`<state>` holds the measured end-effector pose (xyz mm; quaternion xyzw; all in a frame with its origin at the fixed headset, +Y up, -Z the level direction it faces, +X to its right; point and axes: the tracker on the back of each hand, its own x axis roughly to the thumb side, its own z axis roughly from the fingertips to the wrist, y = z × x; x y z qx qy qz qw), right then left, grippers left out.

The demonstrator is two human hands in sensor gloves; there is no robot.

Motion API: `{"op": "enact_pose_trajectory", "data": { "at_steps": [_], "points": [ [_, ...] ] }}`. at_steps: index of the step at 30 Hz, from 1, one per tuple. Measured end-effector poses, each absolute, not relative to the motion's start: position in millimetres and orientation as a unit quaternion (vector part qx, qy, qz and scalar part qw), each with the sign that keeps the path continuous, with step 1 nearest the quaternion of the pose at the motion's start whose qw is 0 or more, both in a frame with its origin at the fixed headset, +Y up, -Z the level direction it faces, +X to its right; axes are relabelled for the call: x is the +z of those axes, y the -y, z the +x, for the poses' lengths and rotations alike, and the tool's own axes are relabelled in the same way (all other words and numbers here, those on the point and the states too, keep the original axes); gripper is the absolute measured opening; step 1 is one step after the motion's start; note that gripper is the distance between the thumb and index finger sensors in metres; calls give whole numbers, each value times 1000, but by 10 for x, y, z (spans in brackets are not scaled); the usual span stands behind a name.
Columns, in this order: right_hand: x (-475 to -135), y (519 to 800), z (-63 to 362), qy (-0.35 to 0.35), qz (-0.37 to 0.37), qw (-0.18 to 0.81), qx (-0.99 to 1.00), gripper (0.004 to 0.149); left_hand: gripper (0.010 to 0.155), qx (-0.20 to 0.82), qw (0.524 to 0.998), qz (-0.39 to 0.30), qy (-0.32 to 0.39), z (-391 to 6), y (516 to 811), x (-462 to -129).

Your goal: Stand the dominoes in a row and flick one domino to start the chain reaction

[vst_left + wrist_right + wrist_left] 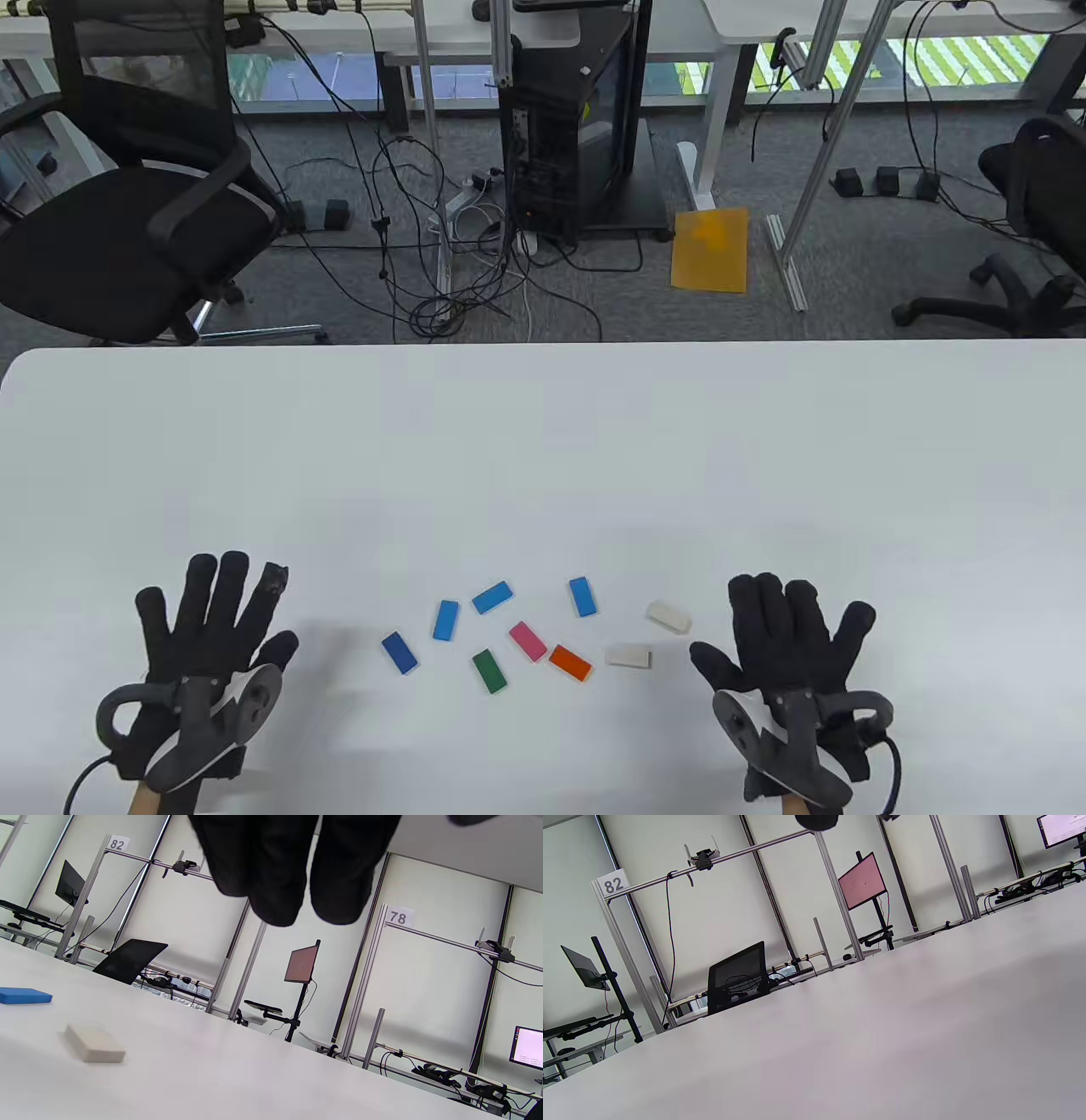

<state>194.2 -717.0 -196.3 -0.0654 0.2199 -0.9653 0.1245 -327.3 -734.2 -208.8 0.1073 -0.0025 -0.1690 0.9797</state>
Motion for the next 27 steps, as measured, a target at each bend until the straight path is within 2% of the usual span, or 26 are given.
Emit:
{"op": "enact_pose_trajectory", "data": {
  "at_steps": [8,17,24,27],
  "points": [
    [-1915,7110,1874,-243,-75,110,-961,89,73,-166,979,116,-2,-3306,7316,-2072],
    [-1951,7051,1539,-258,-116,117,-952,87,73,-165,979,121,-2,-3329,7364,-2083],
    [-2239,7062,1299,-171,-111,139,-969,75,72,-175,976,130,-4,-3307,7333,-2064],
    [-2400,7147,1233,-104,-114,173,-973,71,72,-170,976,133,1,-3281,7319,-2052]
  ]
}}
